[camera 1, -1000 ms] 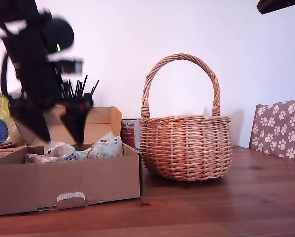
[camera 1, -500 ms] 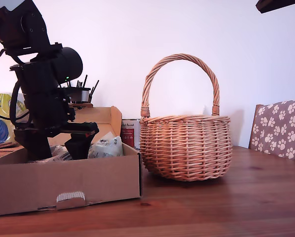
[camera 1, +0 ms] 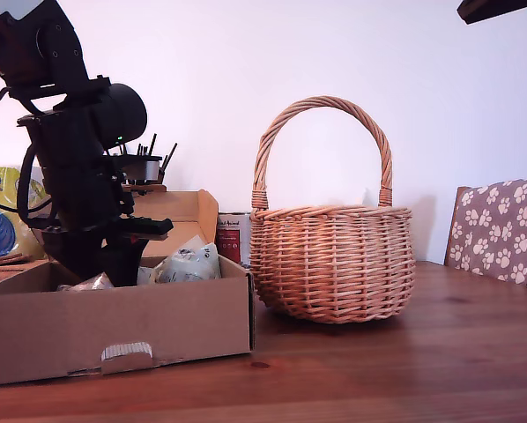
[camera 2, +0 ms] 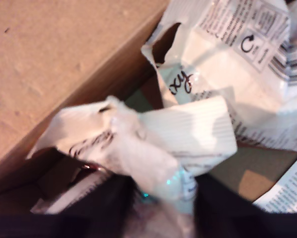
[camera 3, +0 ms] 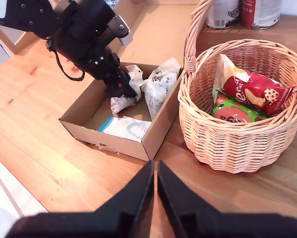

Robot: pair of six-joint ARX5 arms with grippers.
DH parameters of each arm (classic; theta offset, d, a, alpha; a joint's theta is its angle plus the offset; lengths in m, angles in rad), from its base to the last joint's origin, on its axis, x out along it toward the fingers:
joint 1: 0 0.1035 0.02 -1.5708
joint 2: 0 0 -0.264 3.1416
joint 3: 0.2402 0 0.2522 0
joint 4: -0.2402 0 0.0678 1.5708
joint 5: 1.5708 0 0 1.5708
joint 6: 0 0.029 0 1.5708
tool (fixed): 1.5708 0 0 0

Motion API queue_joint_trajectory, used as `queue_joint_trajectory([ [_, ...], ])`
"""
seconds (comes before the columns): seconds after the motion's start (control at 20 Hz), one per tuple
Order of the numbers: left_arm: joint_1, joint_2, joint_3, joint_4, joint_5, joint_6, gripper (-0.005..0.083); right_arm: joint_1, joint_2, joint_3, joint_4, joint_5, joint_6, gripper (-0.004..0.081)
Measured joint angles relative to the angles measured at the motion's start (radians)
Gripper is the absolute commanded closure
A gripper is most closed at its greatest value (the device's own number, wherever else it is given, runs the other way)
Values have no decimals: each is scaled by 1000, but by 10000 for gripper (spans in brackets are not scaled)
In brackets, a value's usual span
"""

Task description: Move the bags of Easter eggs from the cardboard box on the left into the woven basket on the right side.

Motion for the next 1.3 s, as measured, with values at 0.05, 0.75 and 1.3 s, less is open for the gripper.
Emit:
queue_joint_trajectory([
  [0.05,0,0,2,-6,2,15,620,0,0,0,-2,0,0,782],
  [0.75,-2,-394,-2,-95,190,73,649,0,0,0,-13,0,0,782],
  [1.3,-246,-386,-4,267,547,83,649,0,-11,0,-28,8,0,782],
])
